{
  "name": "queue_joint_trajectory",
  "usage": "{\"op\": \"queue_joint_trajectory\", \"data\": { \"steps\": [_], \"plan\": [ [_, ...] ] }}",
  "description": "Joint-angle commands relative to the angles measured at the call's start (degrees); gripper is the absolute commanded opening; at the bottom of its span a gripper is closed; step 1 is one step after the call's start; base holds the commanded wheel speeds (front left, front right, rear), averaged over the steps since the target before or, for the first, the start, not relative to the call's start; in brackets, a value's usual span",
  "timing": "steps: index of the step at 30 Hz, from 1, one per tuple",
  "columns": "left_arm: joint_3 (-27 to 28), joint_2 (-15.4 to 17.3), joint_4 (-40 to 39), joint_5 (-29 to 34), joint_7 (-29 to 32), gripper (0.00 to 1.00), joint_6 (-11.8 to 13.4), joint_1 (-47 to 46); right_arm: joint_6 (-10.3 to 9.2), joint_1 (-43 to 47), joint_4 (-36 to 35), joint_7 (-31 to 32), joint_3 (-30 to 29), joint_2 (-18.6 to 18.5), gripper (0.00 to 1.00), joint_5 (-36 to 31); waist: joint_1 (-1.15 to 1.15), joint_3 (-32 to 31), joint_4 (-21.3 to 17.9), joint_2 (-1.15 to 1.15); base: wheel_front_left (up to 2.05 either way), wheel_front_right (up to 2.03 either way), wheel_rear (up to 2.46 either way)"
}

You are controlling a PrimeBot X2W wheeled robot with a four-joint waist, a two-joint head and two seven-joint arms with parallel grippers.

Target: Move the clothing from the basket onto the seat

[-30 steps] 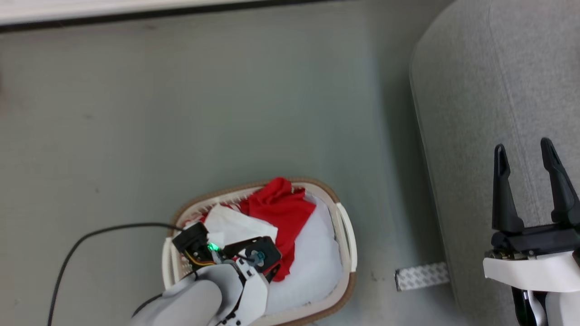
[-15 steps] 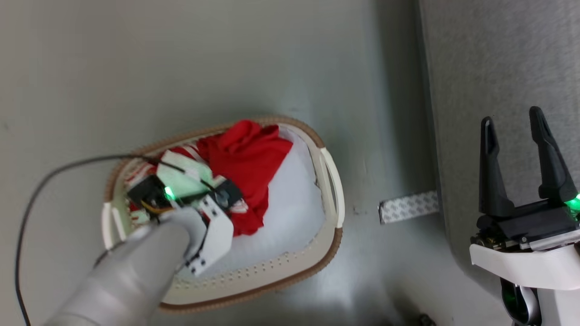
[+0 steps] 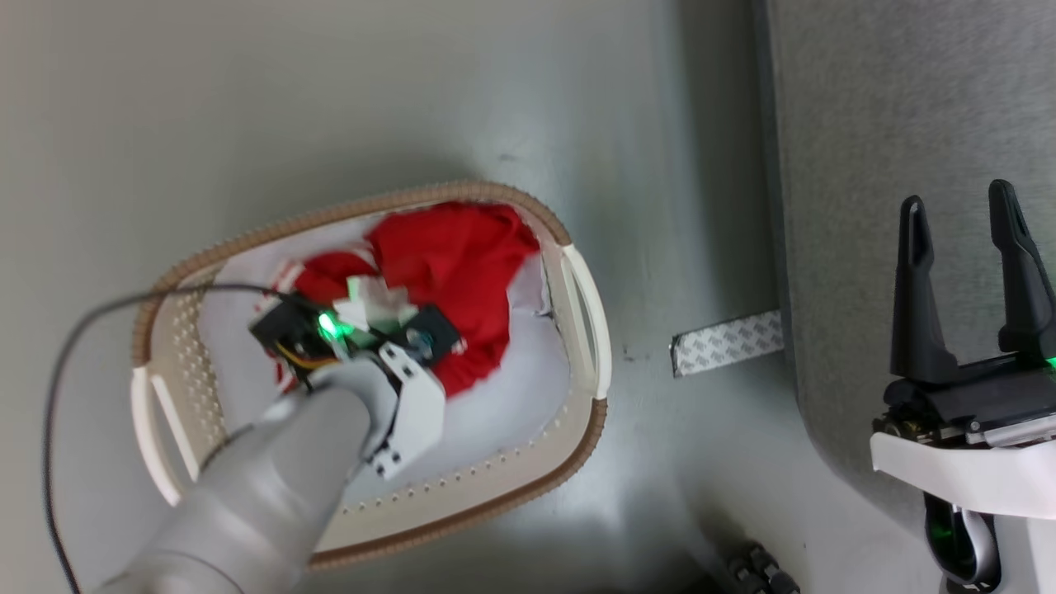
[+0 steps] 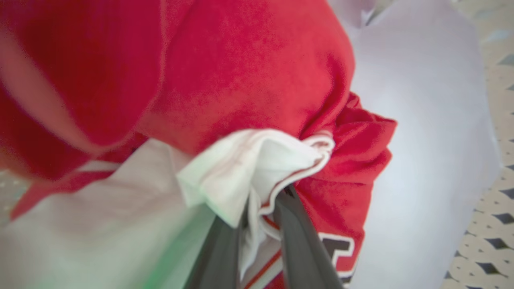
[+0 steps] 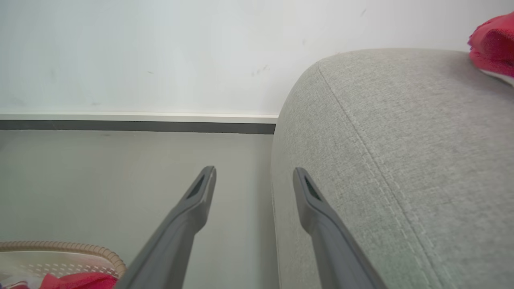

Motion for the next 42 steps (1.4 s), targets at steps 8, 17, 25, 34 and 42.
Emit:
{"op": "queue_joint_trajectory", "data": {
  "steps": [8,17,25,34,42],
  "plan": [
    [-0.43,-1.87,-0.37,-4.13,-6.68,0.00,-0.80,5.86,-0.14,1.14,4.03,0.05,-4.35,-0.04,1.00,-1.64,-0.01,-15.90,5.15,0.00,0.00,0.00,0.00],
    [1.99,-0.90,-8.86,-13.44,-8.24,0.00,-0.85,14.99,-0.14,9.25,10.76,0.05,-7.43,-0.06,1.00,-2.89,-0.01,-36.92,10.44,0.00,0.00,0.00,0.00],
    [7.50,3.76,-26.20,-21.64,-5.18,0.00,2.35,22.48,-0.14,16.32,14.17,0.05,-8.76,-0.05,1.00,-3.75,-0.01,-48.54,12.70,0.00,0.00,0.00,0.00],
    [13.82,10.74,-50.57,-25.88,-1.62,0.00,12.95,30.80,-0.14,22.57,16.19,0.05,-6.61,-0.10,1.00,-5.10,-0.01,-56.41,13.29,0.00,0.00,0.00,0.00],
    [18.09,15.33,-62.60,-27.01,0.56,0.00,19.55,34.16,-0.14,25.72,16.58,0.05,-2.46,-0.05,1.00,-6.66,-0.01,-58.63,13.03,0.00,0.00,0.00,0.00]
  ]
}}
